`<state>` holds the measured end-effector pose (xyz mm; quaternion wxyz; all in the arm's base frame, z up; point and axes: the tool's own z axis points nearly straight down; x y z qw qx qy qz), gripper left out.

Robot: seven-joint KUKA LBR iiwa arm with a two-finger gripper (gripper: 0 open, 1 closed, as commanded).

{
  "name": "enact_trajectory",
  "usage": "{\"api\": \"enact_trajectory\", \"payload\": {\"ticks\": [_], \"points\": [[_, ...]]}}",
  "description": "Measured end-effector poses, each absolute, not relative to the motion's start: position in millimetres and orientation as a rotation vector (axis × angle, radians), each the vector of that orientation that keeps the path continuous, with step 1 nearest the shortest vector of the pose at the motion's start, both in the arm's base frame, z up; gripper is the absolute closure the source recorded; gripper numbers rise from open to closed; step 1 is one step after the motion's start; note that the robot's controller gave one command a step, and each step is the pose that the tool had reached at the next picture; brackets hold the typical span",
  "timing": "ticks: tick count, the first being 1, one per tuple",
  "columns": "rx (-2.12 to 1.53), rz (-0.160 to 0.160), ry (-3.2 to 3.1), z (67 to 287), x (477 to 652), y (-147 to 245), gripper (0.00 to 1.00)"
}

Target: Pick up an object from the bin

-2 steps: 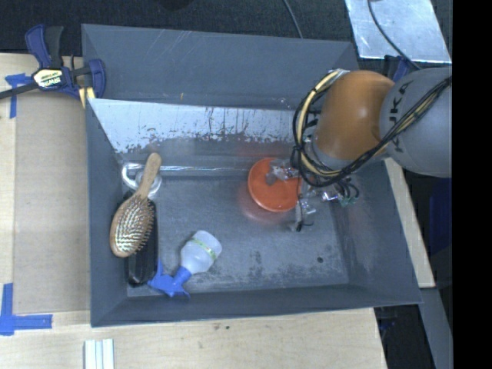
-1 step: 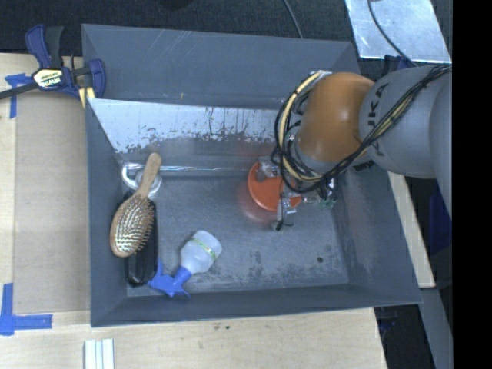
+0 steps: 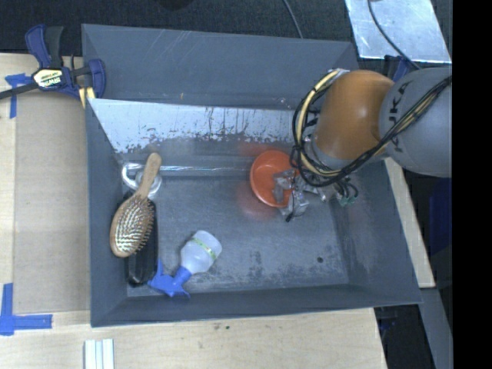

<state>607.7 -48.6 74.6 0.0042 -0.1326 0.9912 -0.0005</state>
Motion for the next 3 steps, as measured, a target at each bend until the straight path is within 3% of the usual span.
{"api": "enact_trajectory", "payload": {"ticks": [2, 3], "points": [[-0.415, -0.002, 3.103, 80, 607.6, -49, 1.00], [-0.415, 0.001, 3.112, 126, 605.8, -49, 1.00]]}}
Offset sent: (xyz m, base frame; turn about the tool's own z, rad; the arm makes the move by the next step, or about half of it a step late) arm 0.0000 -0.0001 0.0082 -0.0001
